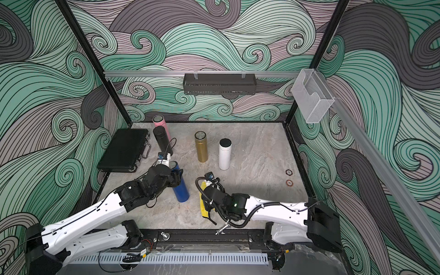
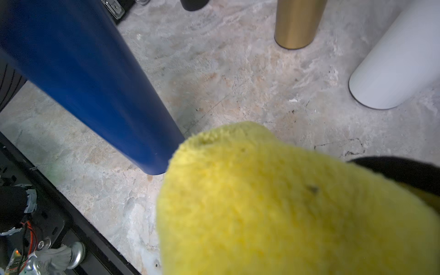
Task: Wipe the surface of the thermos
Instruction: Wipe the dirt from the surface of the thermos.
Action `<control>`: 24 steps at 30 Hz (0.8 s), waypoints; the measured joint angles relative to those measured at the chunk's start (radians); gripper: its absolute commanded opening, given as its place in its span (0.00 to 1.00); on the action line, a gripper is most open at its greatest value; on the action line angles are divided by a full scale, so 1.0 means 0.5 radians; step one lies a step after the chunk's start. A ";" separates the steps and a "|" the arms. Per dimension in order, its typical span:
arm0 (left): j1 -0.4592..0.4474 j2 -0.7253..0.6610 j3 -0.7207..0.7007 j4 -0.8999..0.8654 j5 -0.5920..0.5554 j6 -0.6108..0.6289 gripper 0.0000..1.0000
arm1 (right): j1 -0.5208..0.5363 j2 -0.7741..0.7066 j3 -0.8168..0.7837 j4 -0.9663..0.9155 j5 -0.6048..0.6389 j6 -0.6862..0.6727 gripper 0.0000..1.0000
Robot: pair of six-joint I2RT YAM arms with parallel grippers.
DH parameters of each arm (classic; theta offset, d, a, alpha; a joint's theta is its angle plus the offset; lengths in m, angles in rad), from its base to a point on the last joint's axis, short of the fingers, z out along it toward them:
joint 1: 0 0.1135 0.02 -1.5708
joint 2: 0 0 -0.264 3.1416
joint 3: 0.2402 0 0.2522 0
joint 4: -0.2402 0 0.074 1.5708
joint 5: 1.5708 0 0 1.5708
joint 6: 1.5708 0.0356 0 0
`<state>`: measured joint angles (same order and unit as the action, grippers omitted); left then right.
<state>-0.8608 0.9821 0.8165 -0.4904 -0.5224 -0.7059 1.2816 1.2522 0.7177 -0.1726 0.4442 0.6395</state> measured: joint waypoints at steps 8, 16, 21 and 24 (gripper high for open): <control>-0.079 0.407 0.477 -0.461 -0.413 -0.555 0.00 | 0.225 0.247 0.073 0.665 0.254 -0.380 0.00; -0.079 0.443 0.498 -0.500 -0.436 -0.648 0.00 | 0.268 0.553 -0.144 1.439 0.215 -0.814 0.00; -0.080 0.388 0.498 -0.495 -0.434 -0.661 0.00 | 0.293 0.738 -0.100 1.767 0.242 -0.950 0.00; -0.082 0.356 0.498 -0.478 -0.430 -0.663 0.00 | 0.305 0.829 0.011 1.908 0.267 -1.023 0.00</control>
<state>-0.9020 1.1599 1.0657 -0.7292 -0.7372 -1.0374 1.4342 1.6665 0.7231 0.7815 0.5777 0.1280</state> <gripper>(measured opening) 0.624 0.130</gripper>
